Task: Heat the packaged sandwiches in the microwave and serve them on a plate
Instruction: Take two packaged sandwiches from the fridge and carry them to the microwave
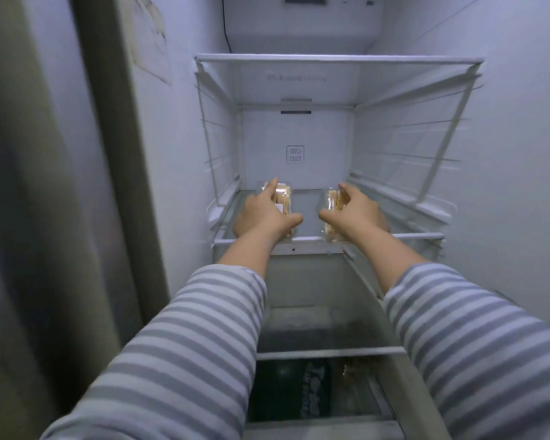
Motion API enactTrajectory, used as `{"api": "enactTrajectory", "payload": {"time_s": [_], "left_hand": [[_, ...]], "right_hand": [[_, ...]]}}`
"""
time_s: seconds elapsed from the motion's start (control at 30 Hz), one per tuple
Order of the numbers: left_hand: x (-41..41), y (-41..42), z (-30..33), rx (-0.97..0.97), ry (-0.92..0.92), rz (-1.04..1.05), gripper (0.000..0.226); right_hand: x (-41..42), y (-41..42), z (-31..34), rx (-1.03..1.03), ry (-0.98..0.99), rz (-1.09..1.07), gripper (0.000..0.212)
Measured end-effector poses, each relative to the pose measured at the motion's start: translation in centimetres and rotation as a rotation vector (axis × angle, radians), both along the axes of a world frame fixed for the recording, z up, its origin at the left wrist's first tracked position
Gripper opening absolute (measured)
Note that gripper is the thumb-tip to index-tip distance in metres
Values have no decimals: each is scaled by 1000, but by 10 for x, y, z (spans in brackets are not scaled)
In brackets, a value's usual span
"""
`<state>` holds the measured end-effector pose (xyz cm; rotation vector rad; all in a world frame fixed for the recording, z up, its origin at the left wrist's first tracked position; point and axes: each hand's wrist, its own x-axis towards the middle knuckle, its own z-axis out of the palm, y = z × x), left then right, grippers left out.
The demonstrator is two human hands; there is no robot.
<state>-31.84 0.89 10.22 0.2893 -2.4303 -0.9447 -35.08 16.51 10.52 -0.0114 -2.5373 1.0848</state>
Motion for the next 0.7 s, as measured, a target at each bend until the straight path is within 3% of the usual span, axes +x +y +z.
{"api": "enactTrajectory", "payload": {"time_s": [0.23,0.47,0.7], "left_hand": [[121,13,-34,18,0,-70,87],[239,23,-101,40,-126,-143,86],[340,22,-161,46,-269,-43,87]], "right_hand": [[128,15,-33,22,44,7,74],[257,26,-99,53,-87,3,73],[346,31,-150,73,-198,71,70]]}}
